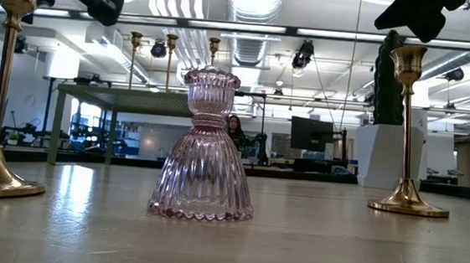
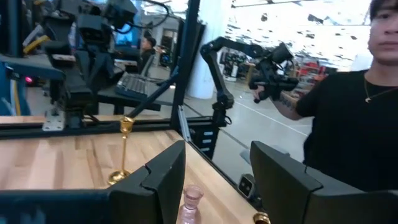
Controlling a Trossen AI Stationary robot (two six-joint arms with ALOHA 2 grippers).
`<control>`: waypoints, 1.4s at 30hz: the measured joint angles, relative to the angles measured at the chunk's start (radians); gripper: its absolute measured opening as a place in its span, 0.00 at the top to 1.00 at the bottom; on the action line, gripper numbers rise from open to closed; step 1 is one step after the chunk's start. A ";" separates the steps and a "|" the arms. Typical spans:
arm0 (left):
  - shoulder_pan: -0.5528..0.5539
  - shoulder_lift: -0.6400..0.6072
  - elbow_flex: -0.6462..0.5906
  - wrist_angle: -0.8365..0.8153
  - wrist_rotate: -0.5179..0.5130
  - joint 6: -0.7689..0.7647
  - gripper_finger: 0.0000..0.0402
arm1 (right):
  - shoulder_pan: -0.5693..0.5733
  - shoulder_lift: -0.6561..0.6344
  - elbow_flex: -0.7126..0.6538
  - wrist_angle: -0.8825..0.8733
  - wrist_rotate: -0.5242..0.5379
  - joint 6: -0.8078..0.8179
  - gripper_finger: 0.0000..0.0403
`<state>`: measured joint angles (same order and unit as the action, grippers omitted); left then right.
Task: Pick & Place candle stick holders
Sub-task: Put the pink candle holder on the shelf
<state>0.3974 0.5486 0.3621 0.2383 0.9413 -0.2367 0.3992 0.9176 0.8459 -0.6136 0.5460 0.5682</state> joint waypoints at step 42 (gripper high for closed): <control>-0.048 0.115 0.036 0.001 -0.107 0.061 0.54 | 0.131 0.088 0.000 0.227 -0.127 0.080 0.98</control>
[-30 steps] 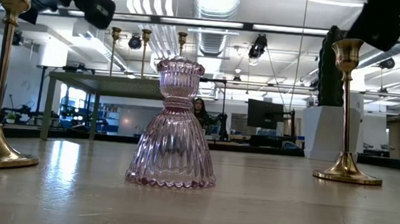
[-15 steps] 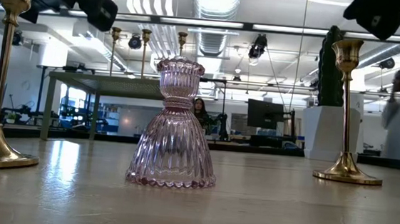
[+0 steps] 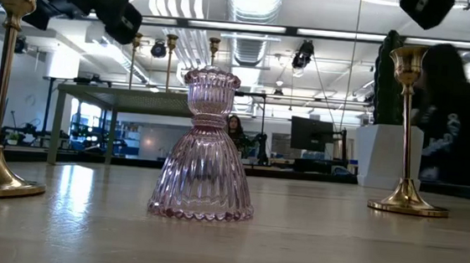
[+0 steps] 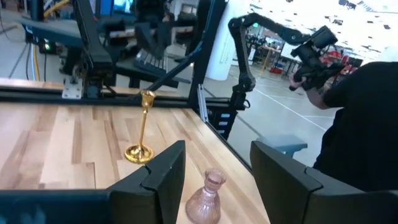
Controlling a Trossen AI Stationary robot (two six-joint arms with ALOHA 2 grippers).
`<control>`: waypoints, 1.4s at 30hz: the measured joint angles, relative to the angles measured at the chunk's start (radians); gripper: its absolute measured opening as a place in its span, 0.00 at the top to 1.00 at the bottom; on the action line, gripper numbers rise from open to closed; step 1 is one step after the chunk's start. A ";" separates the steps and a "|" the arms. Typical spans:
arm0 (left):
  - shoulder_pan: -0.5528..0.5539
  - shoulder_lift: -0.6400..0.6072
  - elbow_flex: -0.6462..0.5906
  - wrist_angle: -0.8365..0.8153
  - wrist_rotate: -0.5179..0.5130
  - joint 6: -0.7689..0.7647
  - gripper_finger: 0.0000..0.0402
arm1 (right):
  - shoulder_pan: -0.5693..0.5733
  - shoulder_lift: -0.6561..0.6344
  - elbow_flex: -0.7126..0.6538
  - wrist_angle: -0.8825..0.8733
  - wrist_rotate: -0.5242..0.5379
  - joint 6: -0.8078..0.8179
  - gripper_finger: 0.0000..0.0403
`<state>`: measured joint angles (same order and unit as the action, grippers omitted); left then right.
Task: Pick & Place candle stick holders
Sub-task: Put the pink candle holder on the shelf
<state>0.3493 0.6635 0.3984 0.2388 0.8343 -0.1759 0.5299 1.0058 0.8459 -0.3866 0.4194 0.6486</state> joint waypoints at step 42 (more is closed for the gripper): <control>-0.448 0.719 0.610 -0.593 -0.478 0.636 0.54 | -0.047 0.069 0.084 -0.053 0.197 -0.292 0.98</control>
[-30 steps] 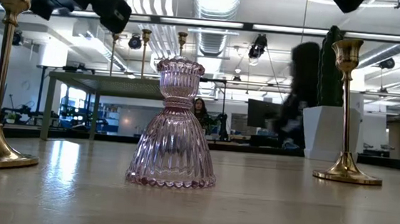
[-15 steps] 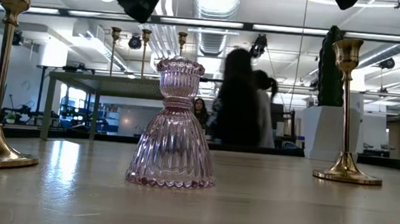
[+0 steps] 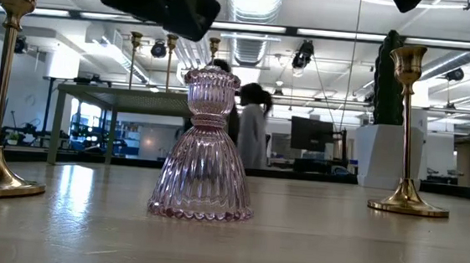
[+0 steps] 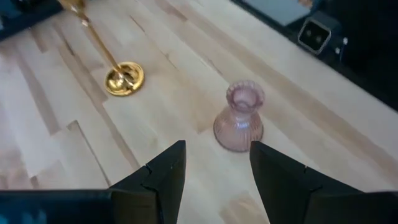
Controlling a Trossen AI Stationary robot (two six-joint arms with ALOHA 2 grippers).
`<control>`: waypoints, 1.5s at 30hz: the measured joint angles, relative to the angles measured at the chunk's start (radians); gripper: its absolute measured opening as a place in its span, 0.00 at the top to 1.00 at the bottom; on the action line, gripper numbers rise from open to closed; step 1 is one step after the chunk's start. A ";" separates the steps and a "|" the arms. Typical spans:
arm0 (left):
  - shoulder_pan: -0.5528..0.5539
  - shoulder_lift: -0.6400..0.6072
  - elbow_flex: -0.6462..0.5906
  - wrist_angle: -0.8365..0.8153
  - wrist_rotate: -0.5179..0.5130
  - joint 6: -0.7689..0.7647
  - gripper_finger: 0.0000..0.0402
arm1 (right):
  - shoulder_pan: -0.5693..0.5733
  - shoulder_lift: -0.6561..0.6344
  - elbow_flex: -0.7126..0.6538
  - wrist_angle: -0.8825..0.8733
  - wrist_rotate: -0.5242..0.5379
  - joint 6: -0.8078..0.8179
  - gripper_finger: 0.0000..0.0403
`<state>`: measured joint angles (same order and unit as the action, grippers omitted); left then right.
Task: Pick & Place candle stick holders
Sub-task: Put the pink candle holder on the shelf
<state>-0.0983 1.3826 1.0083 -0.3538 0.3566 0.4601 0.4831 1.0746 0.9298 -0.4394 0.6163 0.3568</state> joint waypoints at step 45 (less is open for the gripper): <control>-0.156 0.062 0.085 0.074 -0.190 0.218 0.60 | 0.002 0.001 -0.001 0.026 0.033 0.010 0.98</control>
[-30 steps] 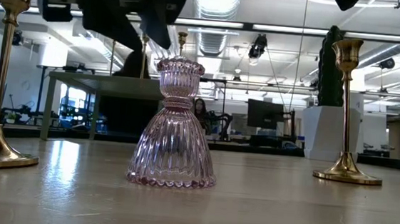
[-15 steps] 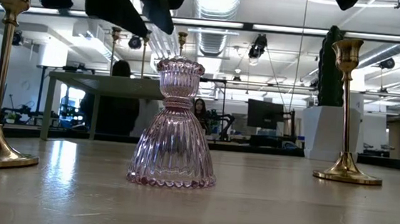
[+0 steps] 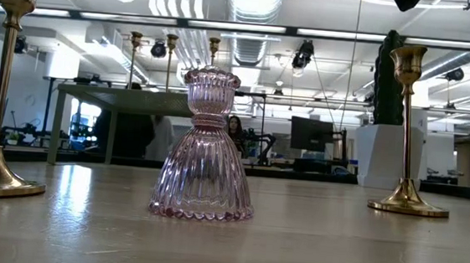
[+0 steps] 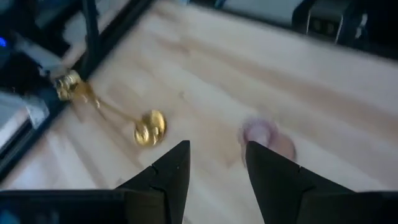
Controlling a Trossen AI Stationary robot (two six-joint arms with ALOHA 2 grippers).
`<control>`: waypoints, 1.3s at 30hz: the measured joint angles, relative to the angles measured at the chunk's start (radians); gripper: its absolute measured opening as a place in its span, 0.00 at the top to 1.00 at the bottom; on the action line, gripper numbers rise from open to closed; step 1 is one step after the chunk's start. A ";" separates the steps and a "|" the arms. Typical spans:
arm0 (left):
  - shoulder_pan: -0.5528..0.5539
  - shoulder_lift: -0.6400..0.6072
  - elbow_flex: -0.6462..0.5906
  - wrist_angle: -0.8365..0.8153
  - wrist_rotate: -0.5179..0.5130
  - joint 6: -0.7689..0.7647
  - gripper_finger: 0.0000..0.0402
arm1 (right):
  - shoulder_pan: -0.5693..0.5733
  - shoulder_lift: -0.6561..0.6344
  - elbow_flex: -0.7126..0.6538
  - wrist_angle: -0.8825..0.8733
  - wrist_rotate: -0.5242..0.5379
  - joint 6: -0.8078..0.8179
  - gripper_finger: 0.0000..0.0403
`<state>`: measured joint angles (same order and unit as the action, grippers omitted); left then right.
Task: Pick & Place candle stick holders
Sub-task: Put the pink candle holder on the shelf
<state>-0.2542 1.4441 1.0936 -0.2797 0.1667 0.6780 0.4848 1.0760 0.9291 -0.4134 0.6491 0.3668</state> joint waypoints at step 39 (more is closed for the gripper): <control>0.090 0.375 0.317 -0.280 0.278 0.072 0.60 | 0.001 -0.001 0.000 0.001 -0.028 -0.001 0.98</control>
<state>-0.1638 1.8186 1.4106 -0.5598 0.4443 0.7502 0.4862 1.0752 0.9287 -0.4128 0.6209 0.3654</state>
